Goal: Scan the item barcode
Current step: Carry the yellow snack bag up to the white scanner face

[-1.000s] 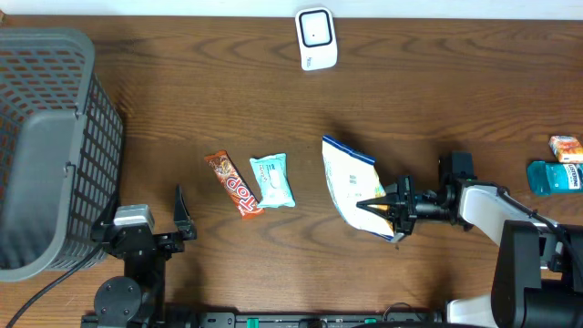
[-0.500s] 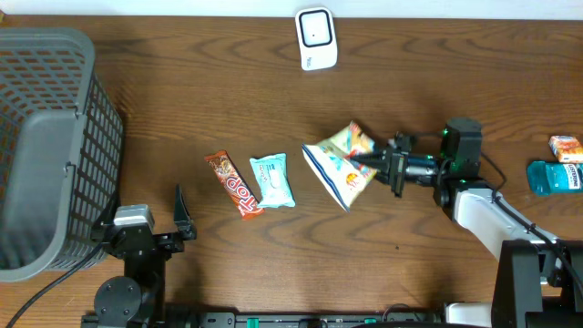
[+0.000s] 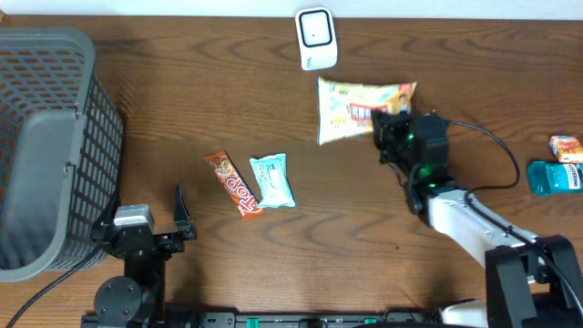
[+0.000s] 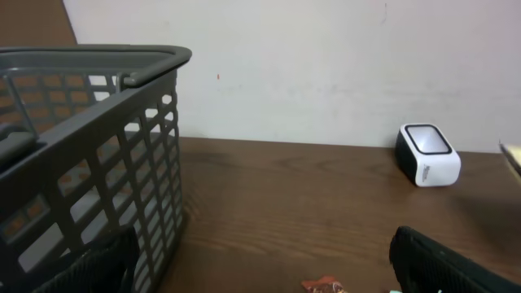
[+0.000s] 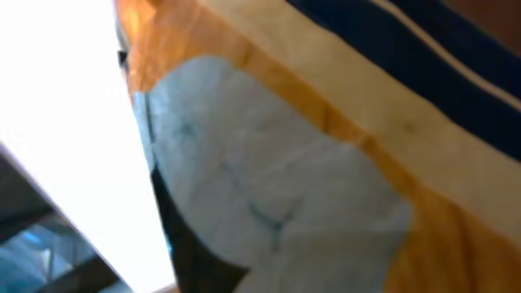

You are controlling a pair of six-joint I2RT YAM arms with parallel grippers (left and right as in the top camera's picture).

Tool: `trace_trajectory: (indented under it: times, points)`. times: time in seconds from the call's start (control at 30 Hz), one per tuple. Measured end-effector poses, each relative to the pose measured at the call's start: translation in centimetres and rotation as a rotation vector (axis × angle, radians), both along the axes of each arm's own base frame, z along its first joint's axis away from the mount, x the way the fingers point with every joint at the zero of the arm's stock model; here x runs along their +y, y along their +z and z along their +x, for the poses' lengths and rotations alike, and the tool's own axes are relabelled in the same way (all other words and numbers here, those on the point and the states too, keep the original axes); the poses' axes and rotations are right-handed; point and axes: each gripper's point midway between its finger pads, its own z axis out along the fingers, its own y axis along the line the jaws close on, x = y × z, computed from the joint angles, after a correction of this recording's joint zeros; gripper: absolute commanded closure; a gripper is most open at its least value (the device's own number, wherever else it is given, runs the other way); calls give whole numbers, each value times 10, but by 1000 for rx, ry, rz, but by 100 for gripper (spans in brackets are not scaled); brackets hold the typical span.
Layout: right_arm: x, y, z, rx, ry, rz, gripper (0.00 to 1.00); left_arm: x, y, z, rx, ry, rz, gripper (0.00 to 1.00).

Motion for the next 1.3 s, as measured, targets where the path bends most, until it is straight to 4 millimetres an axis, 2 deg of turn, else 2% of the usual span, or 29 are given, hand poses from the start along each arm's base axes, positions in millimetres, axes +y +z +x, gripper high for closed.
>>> trace_trajectory:
  times: [0.07,0.2,0.33,0.5,0.67,0.87,1.1,1.3]
  points:
    - [0,16,9,-89,-74,-52,99,0,0,0,1,0,0,2]
    - [1,24,37,-137,-150,-132,99,0,0,0,0,0,0,2]
    - [9,22,90,-165,-189,-205,99,0,0,0,1,0,0,2]
    - [38,22,160,-220,-148,-216,98,0,0,0,2,0,0,2]
    - [61,8,209,-217,-111,-223,99,0,0,0,1,0,0,2]
    - [63,-17,233,-201,-95,-249,98,0,0,0,0,0,0,2]
    - [44,-11,241,-212,-122,-265,98,0,0,0,1,0,0,2]
    - [26,-19,243,-176,-128,-292,98,0,0,0,1,0,0,2]
